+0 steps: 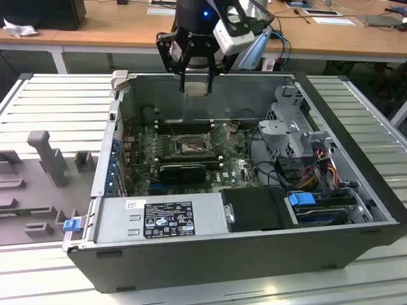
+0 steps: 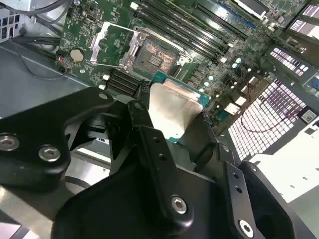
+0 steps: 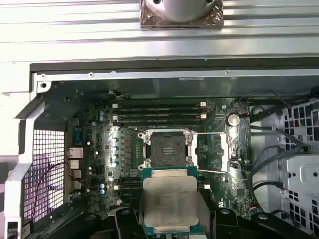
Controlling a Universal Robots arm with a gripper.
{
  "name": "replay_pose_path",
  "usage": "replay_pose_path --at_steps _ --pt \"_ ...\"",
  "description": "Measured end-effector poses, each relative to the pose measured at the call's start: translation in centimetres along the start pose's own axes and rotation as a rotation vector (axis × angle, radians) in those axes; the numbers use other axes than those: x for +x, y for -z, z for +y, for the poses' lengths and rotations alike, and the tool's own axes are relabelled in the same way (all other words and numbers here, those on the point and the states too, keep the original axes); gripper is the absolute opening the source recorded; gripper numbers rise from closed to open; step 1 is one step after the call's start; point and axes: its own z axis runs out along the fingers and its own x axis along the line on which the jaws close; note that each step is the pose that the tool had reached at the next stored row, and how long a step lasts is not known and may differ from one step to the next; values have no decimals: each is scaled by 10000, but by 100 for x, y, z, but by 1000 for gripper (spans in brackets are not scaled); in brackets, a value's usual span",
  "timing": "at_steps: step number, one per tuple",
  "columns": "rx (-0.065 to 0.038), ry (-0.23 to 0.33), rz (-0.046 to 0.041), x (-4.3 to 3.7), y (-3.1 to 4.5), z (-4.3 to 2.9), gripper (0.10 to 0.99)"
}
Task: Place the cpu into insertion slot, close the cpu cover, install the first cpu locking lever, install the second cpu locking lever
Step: 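Place the cpu into insertion slot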
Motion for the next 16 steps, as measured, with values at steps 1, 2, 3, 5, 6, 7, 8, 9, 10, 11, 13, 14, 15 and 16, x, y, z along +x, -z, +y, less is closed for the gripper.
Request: replay_pose_path --at_steps 1,2,3,5,6,7,8,9,10,11,13,14,15,16 --pt "-2 -108 -10 -1 0 0 529" --pt "-6 -332 -29 0 -1 0 529" --pt "-6 -361 -32 0 -2 0 529" --pt "-8 -363 -33 0 -7 -1 529" --pt "-6 -364 -32 0 -7 -1 529" --pt "-6 -363 -32 0 -8 -1 529" --pt "-7 -364 -32 0 -9 -1 529" --pt "-7 -363 -32 0 -10 -1 529" --pt "-7 -364 -32 0 -11 -1 529" --pt "-7 -365 -31 0 -11 -1 529" --pt "-7 -373 -31 0 -12 -1 529" --pt "-8 -393 -34 0 -13 -1 529" --pt "-7 -413 -35 -1 -13 -1 529" --pt "-7 -428 -36 0 -13 -1 529"
